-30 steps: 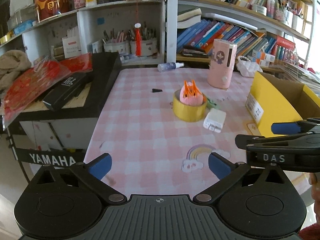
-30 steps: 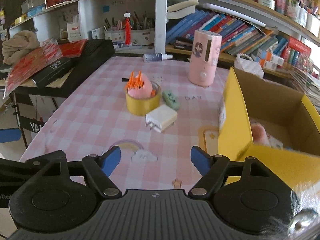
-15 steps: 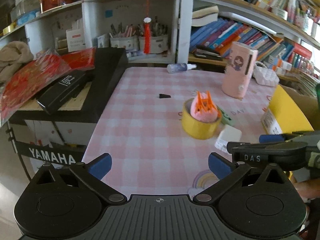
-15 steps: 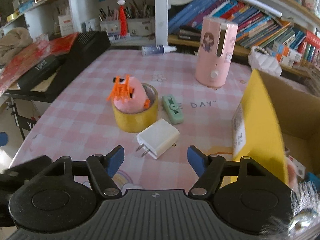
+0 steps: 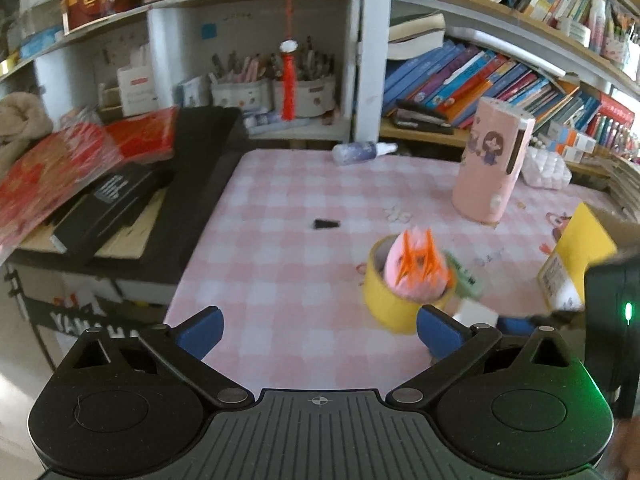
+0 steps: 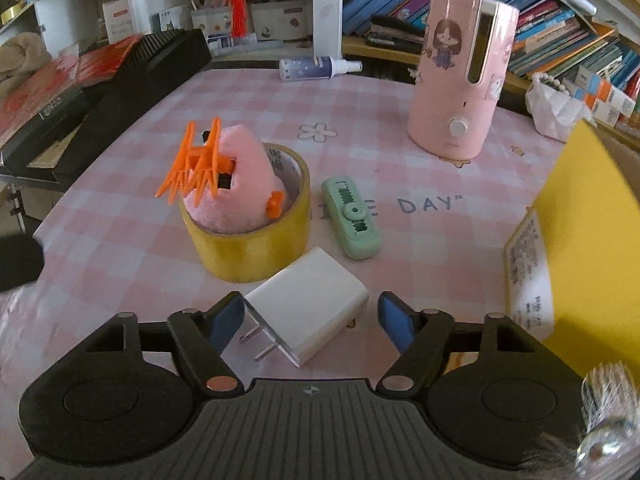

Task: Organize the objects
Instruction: 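Grasp the pink spiky toy with the left tool while the right tool grasps the white charger, then lift the pink spiky toy and white charger and carry both toward the yellow box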

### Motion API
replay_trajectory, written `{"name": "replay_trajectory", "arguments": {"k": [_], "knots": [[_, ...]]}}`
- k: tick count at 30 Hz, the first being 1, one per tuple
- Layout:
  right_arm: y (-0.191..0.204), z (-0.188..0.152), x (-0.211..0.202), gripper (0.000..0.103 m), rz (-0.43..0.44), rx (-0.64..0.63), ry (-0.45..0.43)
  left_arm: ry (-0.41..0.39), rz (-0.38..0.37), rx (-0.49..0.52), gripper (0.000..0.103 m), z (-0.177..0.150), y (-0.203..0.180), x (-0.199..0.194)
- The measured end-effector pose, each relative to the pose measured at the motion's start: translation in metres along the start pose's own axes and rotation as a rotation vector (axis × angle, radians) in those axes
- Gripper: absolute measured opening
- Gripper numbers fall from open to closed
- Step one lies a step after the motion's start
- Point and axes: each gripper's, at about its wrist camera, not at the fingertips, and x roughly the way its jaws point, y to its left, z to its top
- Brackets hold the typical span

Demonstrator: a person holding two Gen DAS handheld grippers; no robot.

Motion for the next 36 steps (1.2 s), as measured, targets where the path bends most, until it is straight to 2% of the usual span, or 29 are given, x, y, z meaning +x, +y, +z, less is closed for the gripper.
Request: {"name": "replay_trajectory", "arguments": {"k": [8,11,13,14,15,16,20,29,36], "knots": [[-0.006,-0.007,-0.011,0.063,0.07,-0.039,0.026,-0.019,-0.088,0.047,0.1,0.023,-0.03,0.03],[-0.006,-0.01,-0.019,0.063,0.084,-0.077,0.023,-0.004,-0.092,0.075,0.084,0.026,-0.045,0.046],[-0.006,-0.011,-0.023,0.064,0.076,-0.104,0.003,0.017,-0.094,0.09,0.061,0.026,-0.053,0.056],[-0.006,-0.011,-0.025,0.064,0.074,-0.114,-0.004,0.03,-0.093,0.1,0.056,0.027,-0.057,0.061],[-0.006,-0.012,-0.026,0.064,0.075,-0.121,-0.008,0.041,-0.089,0.11,0.043,0.026,-0.061,0.066],[-0.006,-0.012,-0.027,0.064,0.078,-0.127,-0.008,0.048,-0.091,0.115,0.036,0.025,-0.063,0.069],[-0.01,-0.014,-0.026,0.064,0.09,-0.135,0.001,0.022,-0.089,0.116,0.029,0.026,-0.067,0.06],[-0.014,-0.011,-0.031,0.064,0.103,-0.115,-0.013,-0.089,-0.094,0.084,0.026,0.037,-0.059,0.015],[-0.015,-0.013,-0.043,0.063,0.097,-0.085,-0.036,-0.12,-0.094,0.059,0.024,0.032,-0.05,-0.005]]}}
